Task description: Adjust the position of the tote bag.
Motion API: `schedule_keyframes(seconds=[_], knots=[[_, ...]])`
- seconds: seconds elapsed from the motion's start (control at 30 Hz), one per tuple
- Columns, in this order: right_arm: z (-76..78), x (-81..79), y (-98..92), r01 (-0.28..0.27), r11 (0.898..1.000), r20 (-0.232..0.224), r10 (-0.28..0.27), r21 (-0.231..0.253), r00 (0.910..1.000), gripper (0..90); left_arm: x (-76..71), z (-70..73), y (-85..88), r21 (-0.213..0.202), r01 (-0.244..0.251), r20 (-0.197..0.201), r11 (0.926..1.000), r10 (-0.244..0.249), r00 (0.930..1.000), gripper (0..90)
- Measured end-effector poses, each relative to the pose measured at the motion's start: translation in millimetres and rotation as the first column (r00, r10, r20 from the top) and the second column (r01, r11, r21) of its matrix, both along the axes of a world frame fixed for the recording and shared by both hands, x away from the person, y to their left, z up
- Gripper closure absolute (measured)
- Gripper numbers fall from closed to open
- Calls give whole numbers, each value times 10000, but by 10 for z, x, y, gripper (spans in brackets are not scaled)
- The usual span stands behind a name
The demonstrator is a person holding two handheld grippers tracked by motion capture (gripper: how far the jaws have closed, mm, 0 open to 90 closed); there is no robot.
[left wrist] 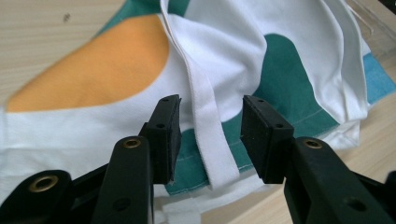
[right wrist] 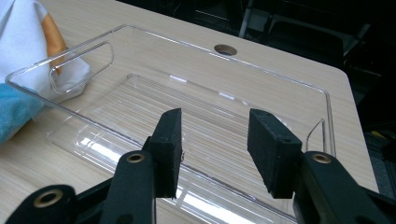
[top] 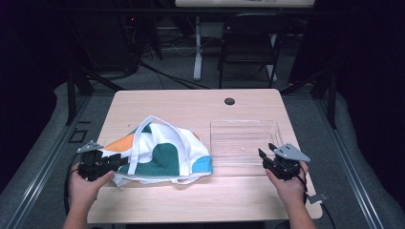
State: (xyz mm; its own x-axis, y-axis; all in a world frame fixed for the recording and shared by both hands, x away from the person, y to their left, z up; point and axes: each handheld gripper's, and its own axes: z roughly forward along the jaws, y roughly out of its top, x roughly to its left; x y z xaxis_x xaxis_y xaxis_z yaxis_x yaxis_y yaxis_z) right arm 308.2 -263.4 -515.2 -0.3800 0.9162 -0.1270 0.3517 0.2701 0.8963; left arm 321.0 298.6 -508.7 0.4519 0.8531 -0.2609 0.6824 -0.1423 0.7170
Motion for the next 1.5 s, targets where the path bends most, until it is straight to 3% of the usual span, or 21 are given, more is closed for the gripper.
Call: schedule_keyframes(seconds=[0.27,0.37,0.43,0.53,1.03,1.13,1.27,1.5], knots=[[-8,0,4,-156,9999,-44,157,66,9999,547,43,-72,-102,229,254,-470,9994,-243,9986,550],[-10,2,-9,-151,9998,-93,152,125,9998,544,63,-105,-138,358,305,-814,9989,-275,9963,550],[-12,6,-12,-149,9998,-105,151,152,9998,542,66,-113,-143,341,331,-852,9989,-301,9959,550],[-15,10,-12,-169,9997,-157,171,160,9997,540,87,-170,-155,-111,320,-1187,9994,-331,9924,550],[-24,21,-4,-237,9995,-206,241,197,9995,533,132,-240,-165,-26,195,-1740,9998,-197,9845,521],[-27,19,2,-224,9995,-214,228,210,9995,532,140,-276,-128,-662,19,-1924,9978,-147,9812,522],[-27,21,1,-203,9996,-239,208,188,9995,531,145,-287,-95,-1011,-33,-1979,9949,-169,9801,531],[-31,28,3,-263,9994,-238,269,242,9994,530,156,-314,-62,-1135,-34,-2139,9935,-211,9766,530]])
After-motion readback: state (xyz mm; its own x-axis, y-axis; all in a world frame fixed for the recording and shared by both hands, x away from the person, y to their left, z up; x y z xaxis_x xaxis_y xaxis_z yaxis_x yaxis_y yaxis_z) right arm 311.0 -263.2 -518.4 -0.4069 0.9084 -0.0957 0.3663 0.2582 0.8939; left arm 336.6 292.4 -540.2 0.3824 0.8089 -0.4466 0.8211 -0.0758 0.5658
